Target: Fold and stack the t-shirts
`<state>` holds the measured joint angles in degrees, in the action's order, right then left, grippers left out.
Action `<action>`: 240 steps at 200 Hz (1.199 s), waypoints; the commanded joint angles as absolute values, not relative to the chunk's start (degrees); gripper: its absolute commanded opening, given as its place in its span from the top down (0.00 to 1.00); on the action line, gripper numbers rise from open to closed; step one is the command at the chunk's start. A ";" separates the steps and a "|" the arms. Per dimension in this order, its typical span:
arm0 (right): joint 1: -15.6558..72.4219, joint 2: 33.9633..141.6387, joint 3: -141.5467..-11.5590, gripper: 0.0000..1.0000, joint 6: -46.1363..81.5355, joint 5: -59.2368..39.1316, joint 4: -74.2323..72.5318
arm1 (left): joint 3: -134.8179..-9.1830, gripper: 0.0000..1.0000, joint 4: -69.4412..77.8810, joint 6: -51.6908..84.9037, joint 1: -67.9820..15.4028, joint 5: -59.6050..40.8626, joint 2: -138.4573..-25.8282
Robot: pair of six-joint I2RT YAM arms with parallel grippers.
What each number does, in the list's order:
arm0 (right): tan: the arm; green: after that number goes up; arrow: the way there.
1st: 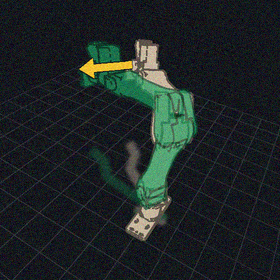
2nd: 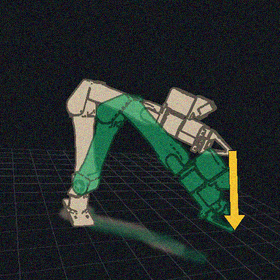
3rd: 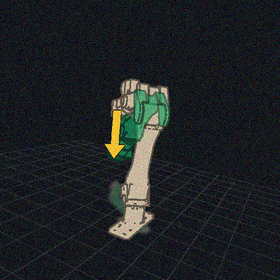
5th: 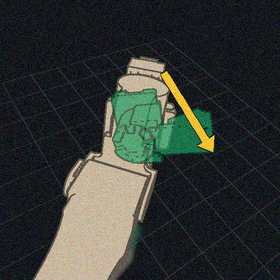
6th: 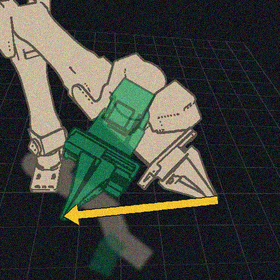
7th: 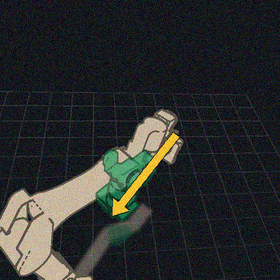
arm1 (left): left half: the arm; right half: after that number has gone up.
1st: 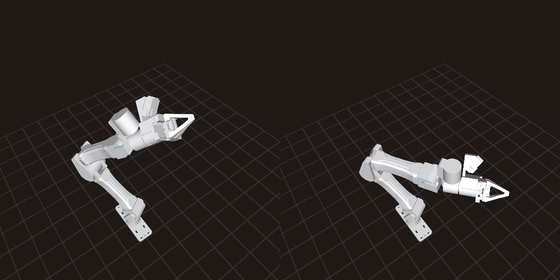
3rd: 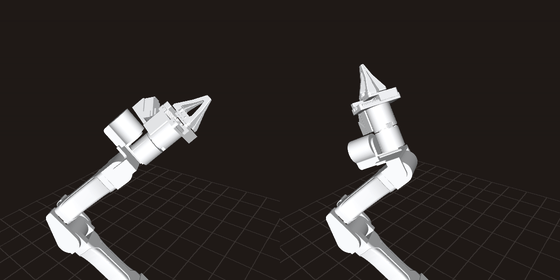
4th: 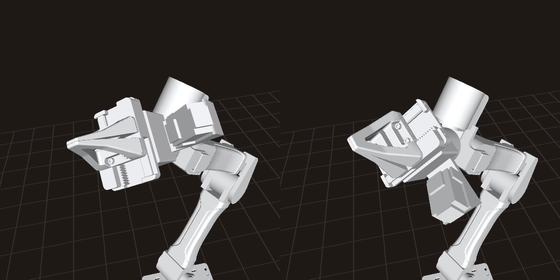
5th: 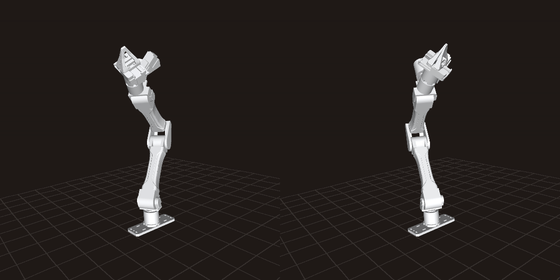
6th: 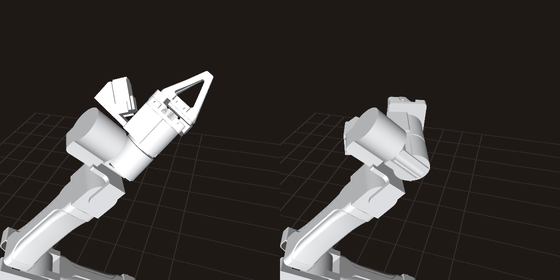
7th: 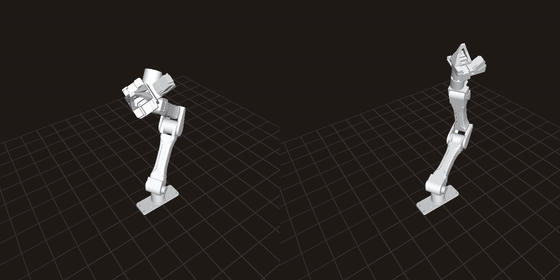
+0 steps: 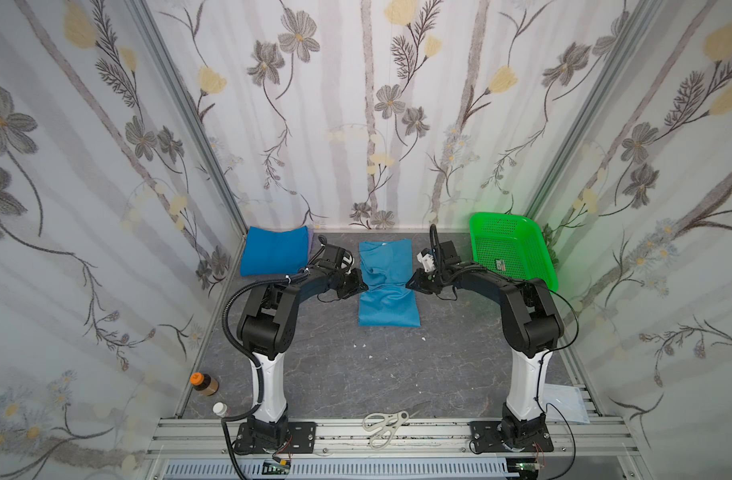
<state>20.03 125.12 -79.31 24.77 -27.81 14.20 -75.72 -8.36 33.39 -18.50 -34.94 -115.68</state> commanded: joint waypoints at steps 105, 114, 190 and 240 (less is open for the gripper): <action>22.51 116.11 -70.41 0.13 19.84 -36.39 6.68 | -67.40 0.00 -1.22 35.50 -16.42 -40.82 -105.75; 23.13 116.85 -70.79 0.13 20.22 -37.45 5.46 | -65.61 0.00 -0.39 35.52 -16.95 -41.37 -104.58; 22.87 129.23 -80.20 0.11 24.64 -41.13 -0.37 | -66.88 0.00 4.24 37.26 -18.65 -45.50 -107.16; 20.83 124.68 -78.29 0.08 27.47 -40.65 -6.15 | -72.00 0.00 6.13 39.05 -19.49 -47.22 -112.78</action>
<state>21.21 128.55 -79.94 25.96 -39.75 -0.14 -70.65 3.01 37.56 -19.22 -45.45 -111.07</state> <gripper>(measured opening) 0.907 0.997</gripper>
